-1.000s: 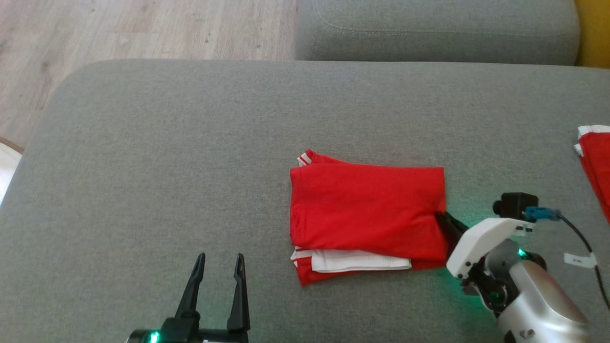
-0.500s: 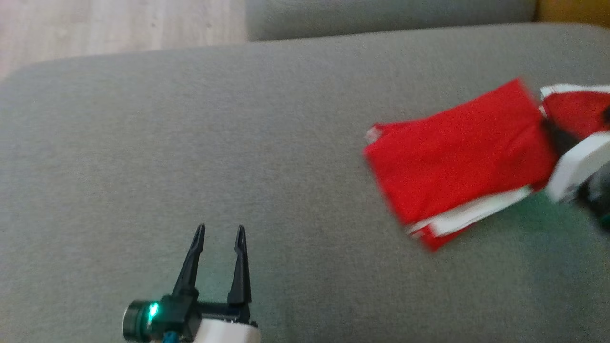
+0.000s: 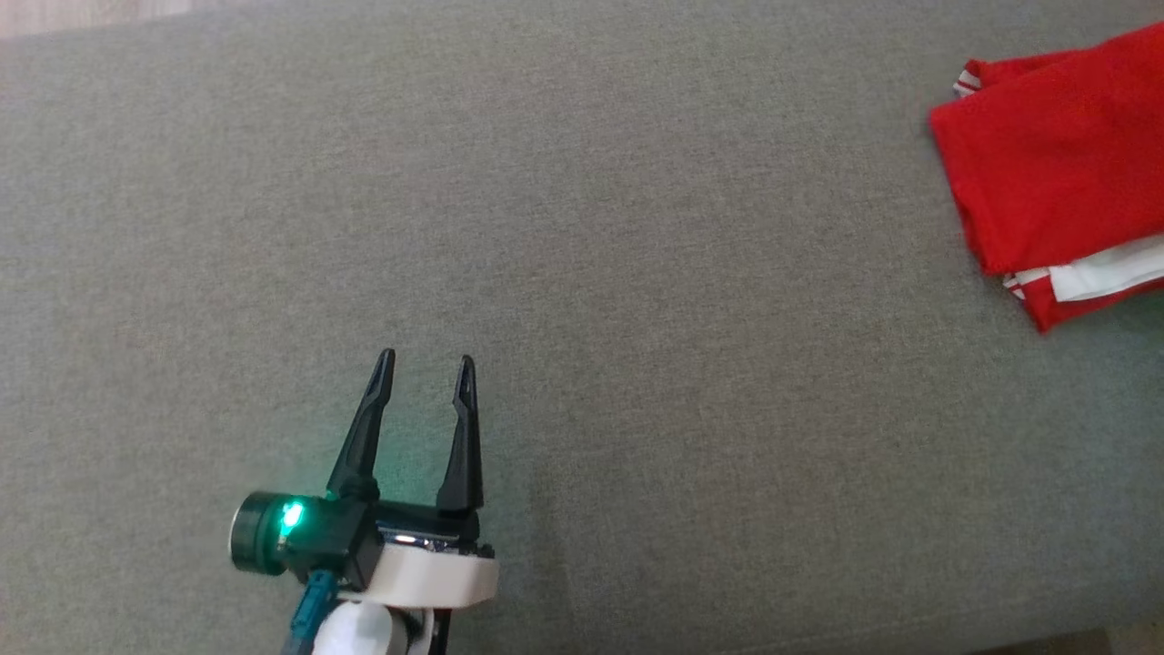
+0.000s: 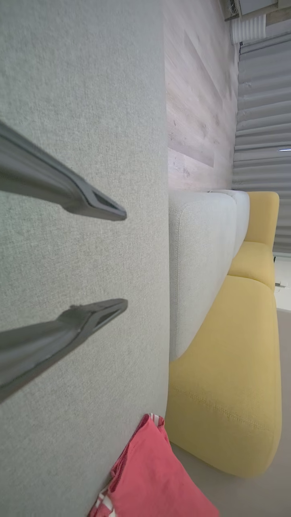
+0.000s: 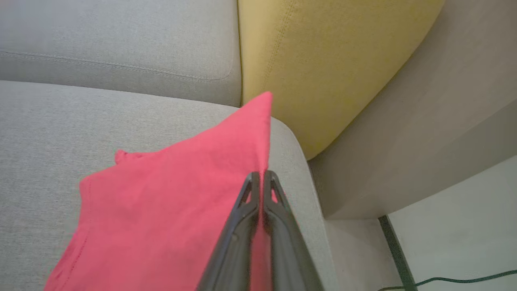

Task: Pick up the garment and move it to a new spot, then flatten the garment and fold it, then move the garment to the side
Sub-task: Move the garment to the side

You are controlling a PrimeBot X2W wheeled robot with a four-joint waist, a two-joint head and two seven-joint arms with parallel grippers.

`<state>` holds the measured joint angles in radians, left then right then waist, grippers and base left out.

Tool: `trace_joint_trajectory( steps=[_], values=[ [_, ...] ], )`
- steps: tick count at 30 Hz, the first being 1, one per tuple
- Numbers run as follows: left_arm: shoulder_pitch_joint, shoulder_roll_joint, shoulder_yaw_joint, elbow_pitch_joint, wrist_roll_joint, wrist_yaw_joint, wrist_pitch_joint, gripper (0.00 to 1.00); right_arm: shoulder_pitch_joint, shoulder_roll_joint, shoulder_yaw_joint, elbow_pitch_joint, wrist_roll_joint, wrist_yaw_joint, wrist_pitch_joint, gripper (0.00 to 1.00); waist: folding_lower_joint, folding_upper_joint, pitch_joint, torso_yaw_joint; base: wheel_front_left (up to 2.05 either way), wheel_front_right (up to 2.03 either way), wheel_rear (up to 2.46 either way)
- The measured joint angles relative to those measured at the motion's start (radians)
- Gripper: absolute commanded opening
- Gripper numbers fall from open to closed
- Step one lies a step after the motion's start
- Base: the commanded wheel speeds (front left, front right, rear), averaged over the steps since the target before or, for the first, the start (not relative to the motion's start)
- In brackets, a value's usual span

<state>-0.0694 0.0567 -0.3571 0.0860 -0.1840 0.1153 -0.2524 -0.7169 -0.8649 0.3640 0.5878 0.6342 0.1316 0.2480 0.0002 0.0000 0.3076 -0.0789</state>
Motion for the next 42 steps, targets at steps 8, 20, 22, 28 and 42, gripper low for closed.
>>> trace_joint_trajectory(
  steps=[8, 20, 22, 28, 42],
  values=[
    [-0.005, -0.001, 0.005, -0.001, -0.049, -0.01, 0.0, 1.0, 0.006, 0.085, -0.056, 0.035, -0.148, 0.0, -0.1, 1.0, -0.0003, 0.0, -0.054, 0.0, 0.0, 0.0, 0.0],
    [0.103, -0.001, 0.024, 0.017, -0.1, -0.007, 0.0, 1.0, 0.33, 0.413, -0.027, -0.012, -0.186, 0.0, -0.268, 1.0, -0.0004, 0.0, -0.228, 0.044, 0.0, 0.0, 0.0],
    [0.121, -0.001, 0.026, 0.025, -0.106, -0.001, -0.001, 1.0, 0.388, 0.474, -0.022, -0.016, -0.186, 0.0, -0.317, 1.0, -0.0004, 0.0, -0.262, 0.056, 0.0, 0.0, 0.0],
    [0.179, -0.001, 0.034, 0.003, -0.092, 0.01, -0.001, 1.0, 0.541, 0.61, -0.038, -0.055, -0.205, 0.0, -0.468, 1.0, -0.0005, 0.0, -0.345, 0.092, 0.0, 0.0, 0.0],
    [0.347, 0.0, 0.107, -0.088, -0.042, 0.015, -0.001, 1.0, 0.896, 0.771, -0.3, -0.388, -0.426, 0.0, -0.499, 1.0, -0.0003, 0.0001, -0.429, 0.139, 0.0, 0.0, 0.0]
  ],
)
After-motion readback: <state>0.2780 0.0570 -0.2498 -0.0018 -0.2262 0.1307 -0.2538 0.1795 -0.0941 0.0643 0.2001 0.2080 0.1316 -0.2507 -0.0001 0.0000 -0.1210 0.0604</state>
